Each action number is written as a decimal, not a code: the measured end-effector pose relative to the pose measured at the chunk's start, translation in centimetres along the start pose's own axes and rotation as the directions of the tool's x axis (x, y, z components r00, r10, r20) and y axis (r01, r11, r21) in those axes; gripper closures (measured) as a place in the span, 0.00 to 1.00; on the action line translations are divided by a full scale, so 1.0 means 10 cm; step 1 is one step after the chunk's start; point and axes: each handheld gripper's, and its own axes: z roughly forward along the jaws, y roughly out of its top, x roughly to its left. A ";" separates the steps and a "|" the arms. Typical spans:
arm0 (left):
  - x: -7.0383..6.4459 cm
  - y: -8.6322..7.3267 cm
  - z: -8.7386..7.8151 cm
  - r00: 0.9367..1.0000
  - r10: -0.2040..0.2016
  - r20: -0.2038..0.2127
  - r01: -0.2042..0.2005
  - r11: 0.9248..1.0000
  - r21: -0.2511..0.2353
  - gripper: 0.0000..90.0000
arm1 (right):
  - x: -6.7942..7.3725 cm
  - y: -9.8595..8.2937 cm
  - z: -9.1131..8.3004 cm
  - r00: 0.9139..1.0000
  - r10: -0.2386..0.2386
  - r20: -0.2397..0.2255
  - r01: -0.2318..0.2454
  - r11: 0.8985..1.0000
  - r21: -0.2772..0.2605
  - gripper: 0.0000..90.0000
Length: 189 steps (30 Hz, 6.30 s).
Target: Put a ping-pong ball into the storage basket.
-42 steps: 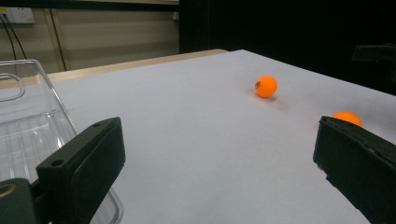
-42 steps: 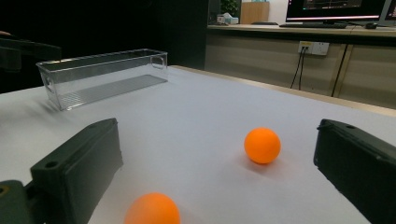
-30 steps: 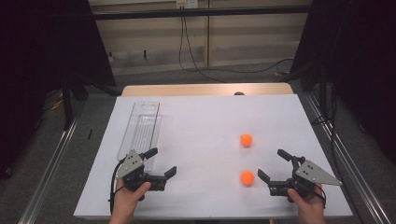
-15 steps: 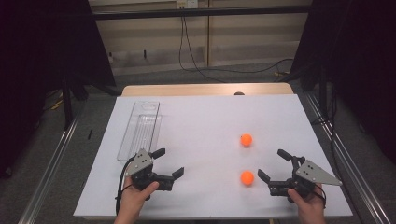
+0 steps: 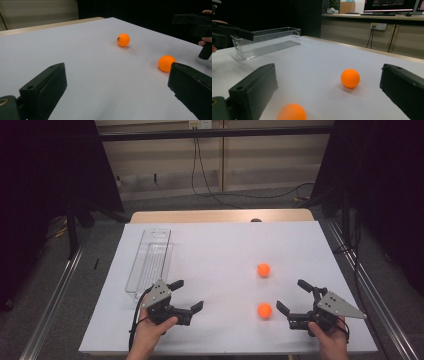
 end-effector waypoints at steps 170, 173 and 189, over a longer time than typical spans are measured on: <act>-0.58 0.13 1.18 0.970 0.052 0.238 -0.102 0.974 0.201 0.03 | -0.02 -0.01 -0.04 1.000 -0.009 0.003 0.009 1.000 0.007 0.01; -0.59 0.13 1.21 0.971 0.049 0.236 -0.099 0.974 0.205 0.03 | -0.02 -0.01 -0.04 1.000 -0.008 0.003 0.007 1.000 0.008 0.01; -0.64 0.12 1.31 0.968 0.042 0.246 -0.099 0.969 0.227 0.03 | -0.03 -0.01 -0.04 1.000 -0.007 0.001 0.007 1.000 0.010 0.01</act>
